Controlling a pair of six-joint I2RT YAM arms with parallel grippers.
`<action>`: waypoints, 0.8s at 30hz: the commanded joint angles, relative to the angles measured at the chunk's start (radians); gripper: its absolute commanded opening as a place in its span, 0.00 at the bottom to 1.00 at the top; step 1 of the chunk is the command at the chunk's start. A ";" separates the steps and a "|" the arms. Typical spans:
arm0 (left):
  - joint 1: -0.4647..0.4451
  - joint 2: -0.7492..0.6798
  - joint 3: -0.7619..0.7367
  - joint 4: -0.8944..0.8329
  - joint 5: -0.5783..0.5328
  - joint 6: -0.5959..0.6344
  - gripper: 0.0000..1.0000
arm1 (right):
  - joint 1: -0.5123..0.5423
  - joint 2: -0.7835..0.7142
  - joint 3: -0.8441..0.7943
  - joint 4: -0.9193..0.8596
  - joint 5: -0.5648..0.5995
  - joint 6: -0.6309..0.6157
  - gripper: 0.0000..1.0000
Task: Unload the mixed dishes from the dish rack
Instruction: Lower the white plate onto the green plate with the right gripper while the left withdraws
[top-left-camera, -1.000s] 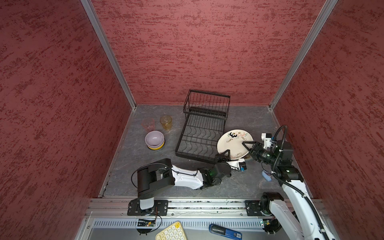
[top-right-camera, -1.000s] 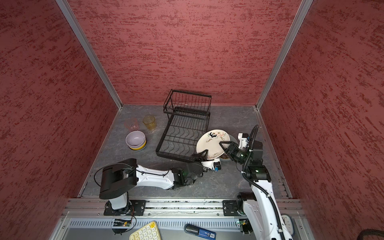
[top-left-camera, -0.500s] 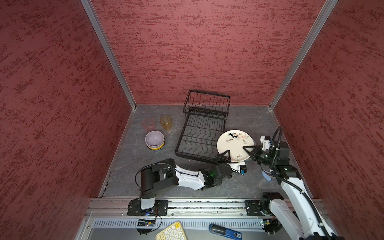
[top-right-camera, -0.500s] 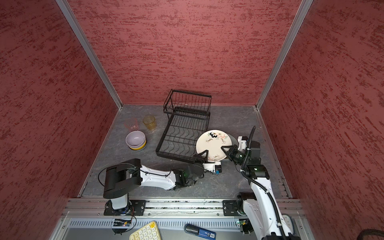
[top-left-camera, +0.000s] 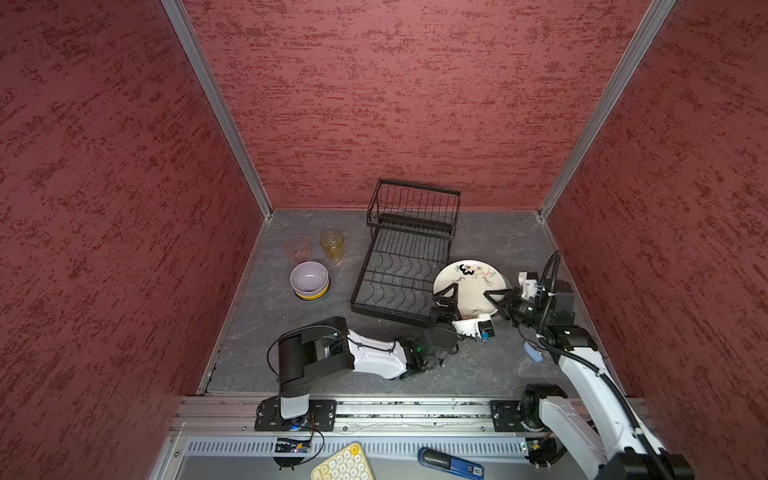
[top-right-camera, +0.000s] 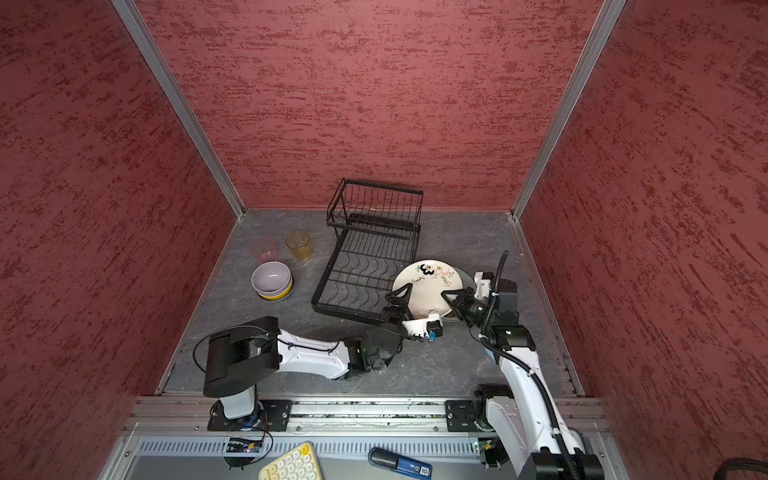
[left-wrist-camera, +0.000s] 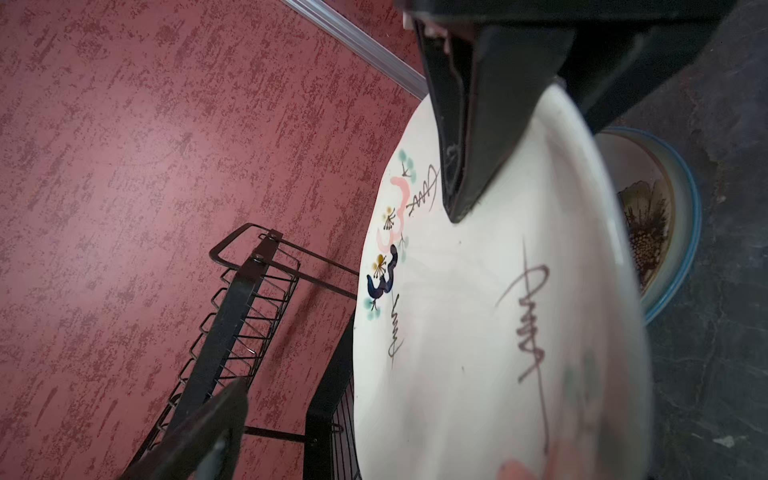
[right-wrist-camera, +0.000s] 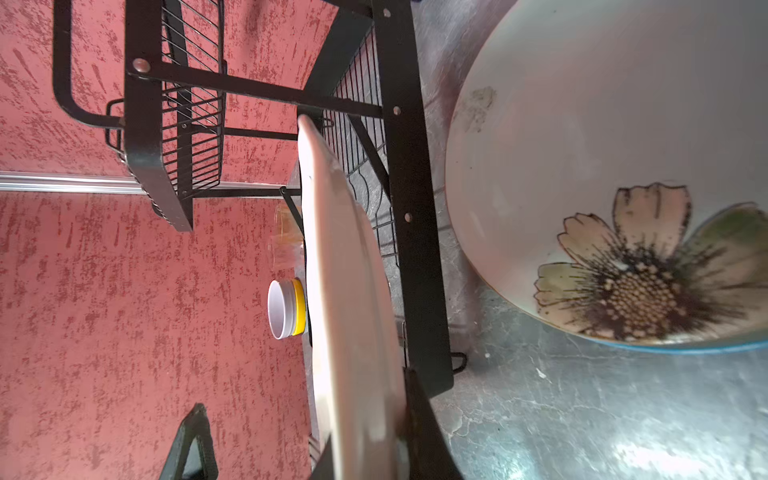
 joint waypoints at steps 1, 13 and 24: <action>0.011 -0.105 -0.023 -0.005 -0.021 -0.118 1.00 | -0.032 0.044 0.031 0.112 0.054 -0.010 0.00; 0.031 -0.289 -0.191 -0.093 -0.101 -0.308 1.00 | -0.171 0.122 0.062 0.164 0.127 0.004 0.00; 0.118 -0.463 -0.286 -0.222 0.041 -0.596 1.00 | -0.177 0.185 0.018 0.227 0.160 0.004 0.00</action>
